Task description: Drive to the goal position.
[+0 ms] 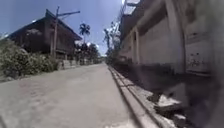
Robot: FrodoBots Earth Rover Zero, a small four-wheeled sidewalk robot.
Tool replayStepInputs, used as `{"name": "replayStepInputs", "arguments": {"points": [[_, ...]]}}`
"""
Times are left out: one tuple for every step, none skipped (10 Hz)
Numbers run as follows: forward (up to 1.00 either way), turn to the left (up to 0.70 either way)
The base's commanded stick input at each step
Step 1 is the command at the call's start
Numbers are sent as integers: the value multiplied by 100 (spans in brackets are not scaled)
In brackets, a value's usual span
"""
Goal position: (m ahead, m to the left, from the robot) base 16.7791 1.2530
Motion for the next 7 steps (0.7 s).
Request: {"name": "replayStepInputs", "arguments": {"points": [[85, 8], [85, 10], [85, 6], [85, 1], [85, 2], [85, 2], [85, 0]]}}
